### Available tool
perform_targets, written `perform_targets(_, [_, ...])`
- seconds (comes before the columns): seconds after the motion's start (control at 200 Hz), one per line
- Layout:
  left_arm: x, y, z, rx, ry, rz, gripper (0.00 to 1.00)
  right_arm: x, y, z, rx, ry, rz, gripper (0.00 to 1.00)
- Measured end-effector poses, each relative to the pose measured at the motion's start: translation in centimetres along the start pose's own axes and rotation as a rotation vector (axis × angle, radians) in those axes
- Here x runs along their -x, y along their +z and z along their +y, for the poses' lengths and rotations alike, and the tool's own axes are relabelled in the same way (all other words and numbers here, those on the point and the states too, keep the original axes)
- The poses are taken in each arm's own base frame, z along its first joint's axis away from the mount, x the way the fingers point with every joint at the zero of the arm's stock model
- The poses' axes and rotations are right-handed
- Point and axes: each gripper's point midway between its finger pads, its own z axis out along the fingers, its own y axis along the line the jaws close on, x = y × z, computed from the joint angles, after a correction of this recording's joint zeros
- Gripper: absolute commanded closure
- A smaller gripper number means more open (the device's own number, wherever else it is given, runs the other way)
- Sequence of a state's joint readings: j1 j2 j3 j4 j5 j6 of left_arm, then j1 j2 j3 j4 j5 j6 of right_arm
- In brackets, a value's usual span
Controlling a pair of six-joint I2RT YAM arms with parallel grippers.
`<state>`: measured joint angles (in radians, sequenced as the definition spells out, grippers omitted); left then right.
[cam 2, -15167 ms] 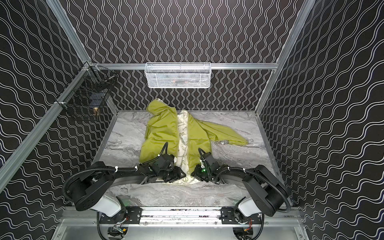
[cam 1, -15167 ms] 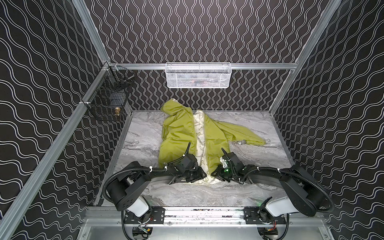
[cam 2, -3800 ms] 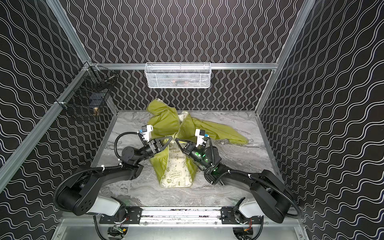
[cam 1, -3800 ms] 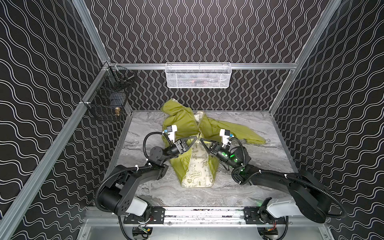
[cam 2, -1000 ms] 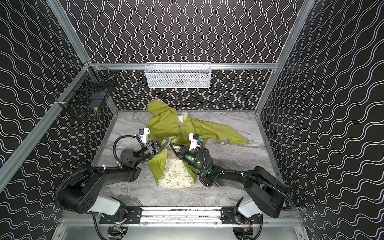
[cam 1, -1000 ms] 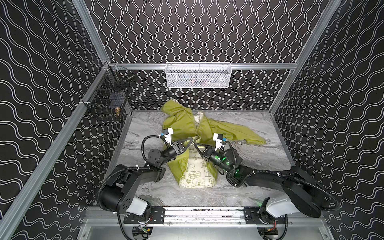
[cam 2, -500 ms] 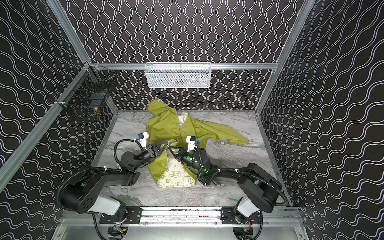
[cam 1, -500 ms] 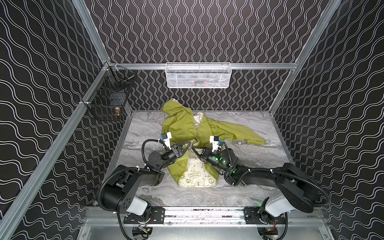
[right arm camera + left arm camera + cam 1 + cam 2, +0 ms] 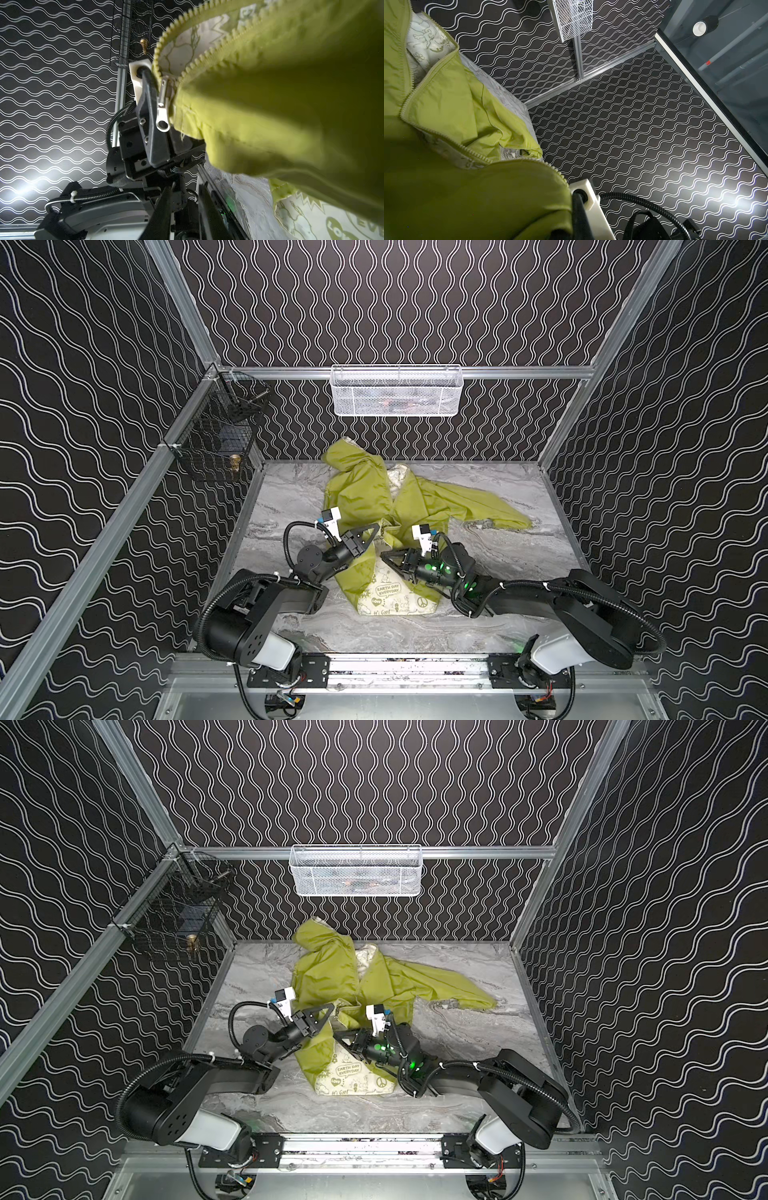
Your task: Zip up the jacket
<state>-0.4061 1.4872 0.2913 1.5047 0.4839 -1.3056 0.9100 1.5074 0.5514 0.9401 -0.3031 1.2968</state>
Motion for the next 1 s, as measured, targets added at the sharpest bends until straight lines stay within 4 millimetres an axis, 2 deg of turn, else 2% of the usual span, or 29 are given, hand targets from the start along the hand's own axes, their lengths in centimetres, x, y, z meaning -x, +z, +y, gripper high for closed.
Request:
perform_targets(0.145, [0.0, 0.0, 0.2, 0.005, -0.002, -0.001, 1.0, -0.8, -0.3, -0.5, -0.052, -0.022, 0.046, 0.66])
perform_targets(0.275, [0.0, 0.0, 0.5, 0.012, -0.005, 0.0, 1.0, -0.4, -0.4, 1.7, -0.101, -0.128, 0.065, 0.57])
perform_targets(0.4, [0.0, 0.0, 0.5, 0.013, -0.006, 0.001, 1.0, 1.4, -0.5, 3.6, -0.211, -0.277, 0.034, 0.49])
perform_targets(0.57, [-0.6, 0.1, 1.4, 0.049, -0.032, 0.036, 1.0, 4.4, -1.2, 4.6, -0.43, -0.487, -0.011, 0.36])
perform_targets(0.756, [-1.4, 0.0, 2.0, 0.133, -0.08, 0.094, 1.0, 6.4, -2.1, 2.9, -0.671, -0.652, 0.018, 0.3])
perform_targets(0.916, [-1.4, 0.0, 1.7, 0.243, -0.056, 0.15, 1.0, 6.8, -3.1, 1.4, -0.789, -0.732, 0.07, 0.36])
perform_targets(1.001, [-1.9, -0.3, 2.3, 0.312, -0.06, 0.192, 1.0, 6.8, -3.3, 1.1, -0.809, -0.761, 0.095, 0.41])
